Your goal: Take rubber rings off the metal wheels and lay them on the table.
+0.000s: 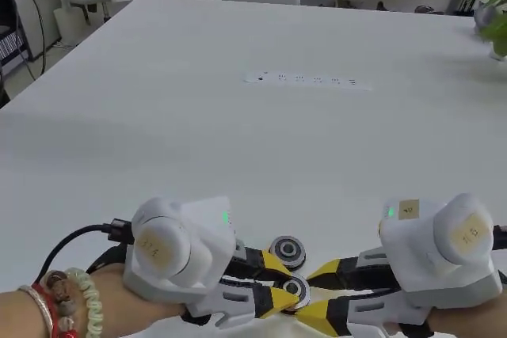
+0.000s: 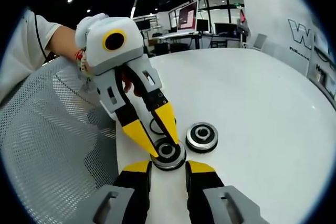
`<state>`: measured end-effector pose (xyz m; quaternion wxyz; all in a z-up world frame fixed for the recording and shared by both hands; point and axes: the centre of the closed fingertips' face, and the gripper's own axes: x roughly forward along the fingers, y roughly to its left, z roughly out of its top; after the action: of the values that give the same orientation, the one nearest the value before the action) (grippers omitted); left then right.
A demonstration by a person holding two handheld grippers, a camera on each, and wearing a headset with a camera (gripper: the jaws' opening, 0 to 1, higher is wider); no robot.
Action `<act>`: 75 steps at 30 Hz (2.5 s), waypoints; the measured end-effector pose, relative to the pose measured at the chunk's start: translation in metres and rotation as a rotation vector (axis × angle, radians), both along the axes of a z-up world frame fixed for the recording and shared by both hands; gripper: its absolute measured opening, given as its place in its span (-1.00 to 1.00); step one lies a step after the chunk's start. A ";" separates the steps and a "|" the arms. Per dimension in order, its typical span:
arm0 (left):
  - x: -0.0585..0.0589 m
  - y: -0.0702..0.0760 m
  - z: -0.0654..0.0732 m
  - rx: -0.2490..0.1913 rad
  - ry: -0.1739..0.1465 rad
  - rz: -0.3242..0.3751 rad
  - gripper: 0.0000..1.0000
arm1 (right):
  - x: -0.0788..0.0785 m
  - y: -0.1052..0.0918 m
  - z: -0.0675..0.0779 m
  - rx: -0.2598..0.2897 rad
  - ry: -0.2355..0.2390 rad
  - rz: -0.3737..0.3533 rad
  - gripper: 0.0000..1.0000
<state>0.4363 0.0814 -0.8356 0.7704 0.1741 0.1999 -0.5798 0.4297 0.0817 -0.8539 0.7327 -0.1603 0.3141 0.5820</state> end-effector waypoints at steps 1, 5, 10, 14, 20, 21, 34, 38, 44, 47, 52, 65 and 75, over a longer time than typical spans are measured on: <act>0.000 0.000 0.000 0.000 0.000 0.000 -0.85 | 0.000 0.000 -0.001 -0.006 -0.011 0.005 -0.55; 0.000 0.000 0.000 -0.003 0.002 0.001 -0.85 | -0.001 -0.001 -0.003 -0.017 -0.021 0.020 -0.59; 0.000 0.000 -0.001 -0.006 0.012 0.008 -0.85 | -0.001 -0.002 -0.003 -0.029 -0.043 0.043 -0.62; 0.000 0.000 -0.001 -0.006 0.011 0.008 -0.85 | -0.002 -0.002 -0.003 -0.038 -0.058 0.055 -0.64; 0.000 0.000 -0.001 -0.007 0.010 0.008 -0.85 | -0.002 -0.002 -0.002 -0.037 -0.052 0.050 -0.66; 0.000 0.000 -0.001 -0.008 0.011 0.008 -0.85 | -0.002 -0.002 -0.002 -0.036 -0.052 0.050 -0.66; 0.001 0.000 -0.001 -0.018 0.018 0.018 -0.84 | 0.001 -0.008 -0.003 -0.037 -0.017 0.017 -0.98; 0.001 0.000 -0.001 -0.018 0.015 0.019 -0.84 | 0.000 -0.008 -0.003 -0.043 -0.018 0.016 -0.98; 0.001 0.000 -0.001 -0.018 0.016 0.019 -0.84 | 0.002 -0.008 -0.003 -0.038 0.012 -0.006 -1.00; 0.001 0.000 -0.001 -0.019 0.016 0.019 -0.84 | 0.002 -0.009 -0.003 -0.035 0.024 -0.013 -1.00; 0.001 0.000 -0.001 -0.018 0.015 0.022 -0.84 | 0.005 -0.008 -0.004 -0.056 0.039 -0.032 -1.00; 0.001 0.000 -0.001 -0.014 0.013 0.019 -0.85 | 0.009 -0.014 -0.002 -0.008 0.157 -0.154 -1.00; 0.001 0.000 -0.001 -0.017 0.014 0.018 -0.85 | 0.009 -0.015 -0.001 0.036 0.222 -0.208 -1.00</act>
<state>0.4375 0.0812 -0.8364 0.7758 0.1616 0.2016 -0.5756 0.4385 0.0663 -0.8550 0.7527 -0.0484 0.3978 0.5224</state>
